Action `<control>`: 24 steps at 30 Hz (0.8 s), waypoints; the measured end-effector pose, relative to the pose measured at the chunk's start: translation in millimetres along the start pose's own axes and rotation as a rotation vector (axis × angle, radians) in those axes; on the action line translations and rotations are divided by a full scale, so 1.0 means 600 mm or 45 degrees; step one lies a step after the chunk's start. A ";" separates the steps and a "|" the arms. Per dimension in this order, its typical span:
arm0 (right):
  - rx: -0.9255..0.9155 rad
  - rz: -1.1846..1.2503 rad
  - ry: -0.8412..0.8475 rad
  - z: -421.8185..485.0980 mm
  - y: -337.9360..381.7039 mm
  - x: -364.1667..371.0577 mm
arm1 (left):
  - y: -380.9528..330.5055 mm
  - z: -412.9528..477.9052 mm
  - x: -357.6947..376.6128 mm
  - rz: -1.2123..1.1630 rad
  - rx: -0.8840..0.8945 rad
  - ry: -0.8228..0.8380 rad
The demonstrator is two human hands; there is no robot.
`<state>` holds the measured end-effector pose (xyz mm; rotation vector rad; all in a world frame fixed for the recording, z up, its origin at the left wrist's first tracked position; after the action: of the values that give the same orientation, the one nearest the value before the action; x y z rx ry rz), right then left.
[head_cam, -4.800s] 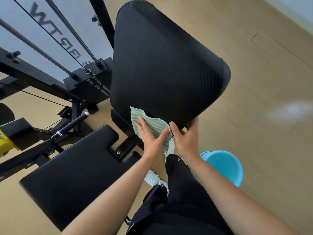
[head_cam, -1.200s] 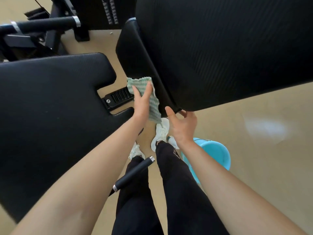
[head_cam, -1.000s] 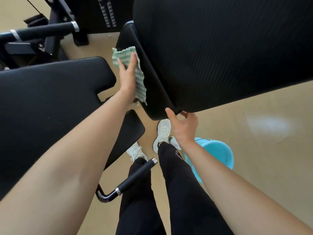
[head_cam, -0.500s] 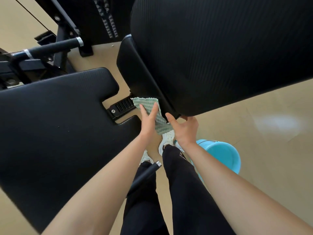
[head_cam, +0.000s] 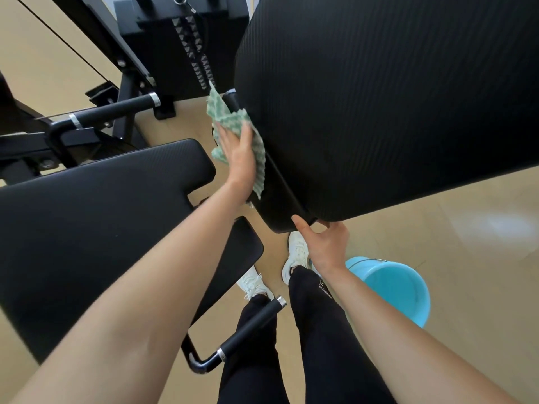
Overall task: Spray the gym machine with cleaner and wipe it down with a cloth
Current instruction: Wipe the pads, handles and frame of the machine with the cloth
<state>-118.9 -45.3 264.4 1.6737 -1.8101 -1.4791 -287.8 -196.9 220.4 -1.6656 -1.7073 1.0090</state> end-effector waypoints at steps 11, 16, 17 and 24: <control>0.745 0.521 0.287 -0.040 0.006 -0.015 | 0.066 -0.269 0.044 -0.369 -0.525 0.183; 1.316 1.408 0.417 -0.084 -0.001 -0.010 | 0.074 -0.284 0.012 -0.382 -0.698 0.160; 1.332 1.449 0.340 -0.083 -0.004 -0.005 | 0.076 -0.279 0.007 -0.338 -0.719 0.168; 1.212 1.326 -0.020 -0.017 -0.047 0.026 | 0.084 -0.225 -0.019 0.083 -0.566 0.288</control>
<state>-99.4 -58.1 240.3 0.5809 -2.9029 -0.1662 -148.1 -191.8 257.7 -2.0324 -1.8200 0.4593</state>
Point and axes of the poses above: each hand's wrist, its own z-axis towards the middle knuckle, its own x-axis out of the palm, y = z × x, the point moved 1 cm from there along z, towards the middle knuckle, and after that the axes turned 7 degrees about z, right-handed, at the moved point
